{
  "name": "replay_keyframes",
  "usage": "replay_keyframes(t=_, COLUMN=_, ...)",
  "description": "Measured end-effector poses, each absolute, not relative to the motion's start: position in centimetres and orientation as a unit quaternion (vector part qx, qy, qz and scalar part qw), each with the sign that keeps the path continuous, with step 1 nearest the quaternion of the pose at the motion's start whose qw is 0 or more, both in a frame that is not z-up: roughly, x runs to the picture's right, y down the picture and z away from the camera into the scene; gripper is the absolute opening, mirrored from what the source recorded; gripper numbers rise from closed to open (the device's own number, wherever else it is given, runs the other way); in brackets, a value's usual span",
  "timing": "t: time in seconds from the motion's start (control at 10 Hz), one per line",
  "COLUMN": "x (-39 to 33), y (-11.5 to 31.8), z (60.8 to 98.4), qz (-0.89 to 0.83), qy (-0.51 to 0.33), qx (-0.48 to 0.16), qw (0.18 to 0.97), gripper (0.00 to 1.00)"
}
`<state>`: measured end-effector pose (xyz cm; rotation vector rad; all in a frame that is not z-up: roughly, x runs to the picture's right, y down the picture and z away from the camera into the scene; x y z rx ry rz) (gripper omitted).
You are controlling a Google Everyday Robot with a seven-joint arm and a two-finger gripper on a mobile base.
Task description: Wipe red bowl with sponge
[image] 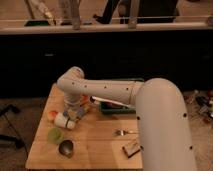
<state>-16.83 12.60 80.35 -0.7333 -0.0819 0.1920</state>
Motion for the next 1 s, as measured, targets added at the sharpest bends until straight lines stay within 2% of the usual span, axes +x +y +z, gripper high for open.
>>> replay_keyframes(t=1.0, x=-19.7, y=5.8, z=83.5, qz=0.106, qy=-0.157, qx=-0.305, qw=0.933, gripper=0.00)
